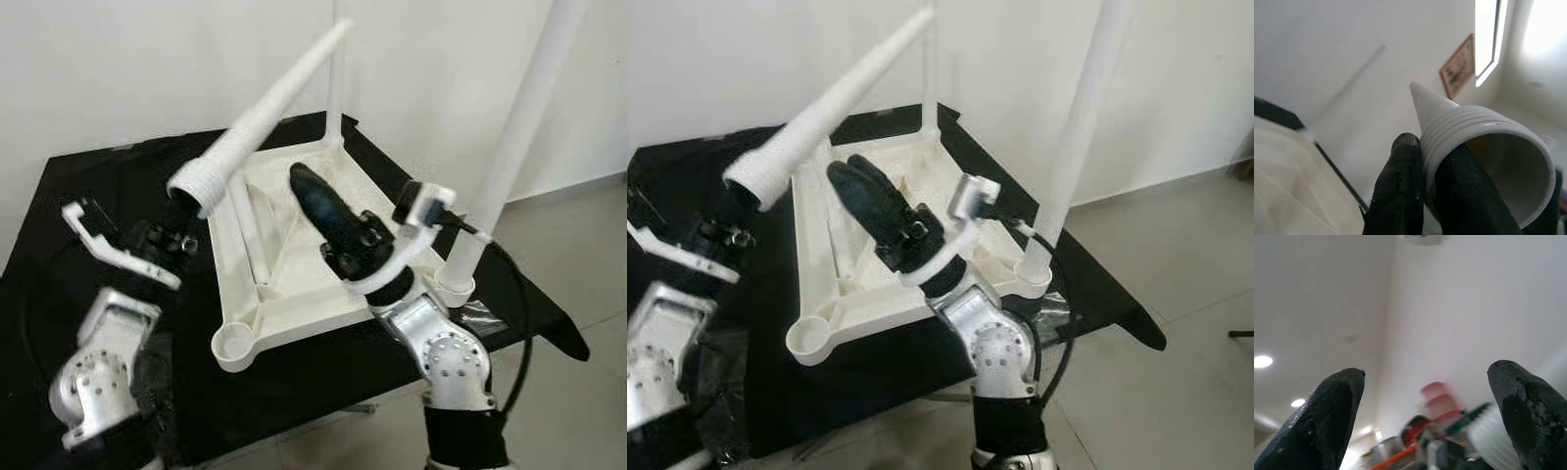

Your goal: Building children table

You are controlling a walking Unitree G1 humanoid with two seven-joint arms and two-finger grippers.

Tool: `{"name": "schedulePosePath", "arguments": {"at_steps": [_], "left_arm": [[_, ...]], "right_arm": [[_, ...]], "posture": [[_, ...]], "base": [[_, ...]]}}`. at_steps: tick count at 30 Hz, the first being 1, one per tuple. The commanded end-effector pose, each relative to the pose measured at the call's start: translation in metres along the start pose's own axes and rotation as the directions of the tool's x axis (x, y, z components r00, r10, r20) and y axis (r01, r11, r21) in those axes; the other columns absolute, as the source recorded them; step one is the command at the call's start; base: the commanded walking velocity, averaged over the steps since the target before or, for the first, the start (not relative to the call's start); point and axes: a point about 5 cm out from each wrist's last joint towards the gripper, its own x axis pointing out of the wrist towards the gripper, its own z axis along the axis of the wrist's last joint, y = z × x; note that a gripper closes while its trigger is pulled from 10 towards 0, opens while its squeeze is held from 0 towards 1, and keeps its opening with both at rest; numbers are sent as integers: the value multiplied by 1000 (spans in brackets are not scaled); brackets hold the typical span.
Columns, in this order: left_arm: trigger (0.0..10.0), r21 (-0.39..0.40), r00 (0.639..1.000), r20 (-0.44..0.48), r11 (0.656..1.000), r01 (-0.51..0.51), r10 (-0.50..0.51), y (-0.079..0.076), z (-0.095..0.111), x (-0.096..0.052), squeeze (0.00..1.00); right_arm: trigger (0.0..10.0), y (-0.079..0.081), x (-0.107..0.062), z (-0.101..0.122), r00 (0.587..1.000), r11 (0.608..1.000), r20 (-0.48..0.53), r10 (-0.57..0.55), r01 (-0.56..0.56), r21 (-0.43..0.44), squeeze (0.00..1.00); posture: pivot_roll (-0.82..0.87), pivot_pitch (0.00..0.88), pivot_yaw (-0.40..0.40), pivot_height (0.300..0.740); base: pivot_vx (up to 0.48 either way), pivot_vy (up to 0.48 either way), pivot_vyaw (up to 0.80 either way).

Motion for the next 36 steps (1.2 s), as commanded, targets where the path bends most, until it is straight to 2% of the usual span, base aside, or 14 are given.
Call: {"name": "schedulePosePath", "arguments": {"at_steps": [1, 5, 11, 12, 17, 19, 26, 30, 36], "left_arm": [[0, -38, 996, 17, 995, 89, -88, -12, 0, 2, 0], [0, -100, 990, 41, 985, 140, -137, -17, 0, -1, 0], [0, -149, 984, 93, 975, 164, -152, -17, 7, -6, 0], [0, -167, 975, 77, 962, 217, -206, -22, 8, -11, 0], [0, -181, 967, 50, 950, 256, -251, -26, 7, -14, 0], [0, -213, 958, 3, 936, 281, -287, -28, 0, -21, 0], [0, -271, 942, -28, 910, 315, -335, -31, -9, -28, 0], [0, -306, 916, -77, 884, 353, -393, -38, -18, -33, 0], [0, -327, 903, -103, 872, 366, -418, -41, -23, -36, 0]], "right_arm": [[10000, 7, 2, -1, 998, 998, -8, 60, -60, 29, 0], [10000, 6, 1, -2, 999, 997, -10, 51, -50, 56, 0], [10000, 1, -6, -4, 1000, 997, -19, 4, -2, 82, 0], [10000, -1, -12, -5, 1000, 995, -24, -13, 16, 95, 0], [10000, -2, -13, -5, 999, 994, -24, -24, 26, 102, 0], [10000, -5, -10, -2, 999, 994, -18, -30, 32, 102, 0], [10000, -5, -2, -1, 1000, 993, -13, -10, 11, 116, 0], [10000, -4, 5, -3, 1000, 992, -5, 10, -9, 129, 0], [10000, -4, 10, -4, 1000, 990, -5, 22, -21, 136, 0]], "posture": [[14, 0, -7, 740], [18, 0, -6, 740], [25, 0, -11, 740], [24, 0, -12, 740], [22, 0, -13, 740], [15, 0, -15, 740], [13, 0, -20, 740], [13, 0, -22, 740], [14, 0, -22, 740]], "base": [[0, 0, 0], [0, 0, 0], [0, 0, 0], [0, 0, 0], [0, 0, 0], [0, 0, 0], [0, 0, 0], [0, 0, 0], [0, 0, 0]]}}
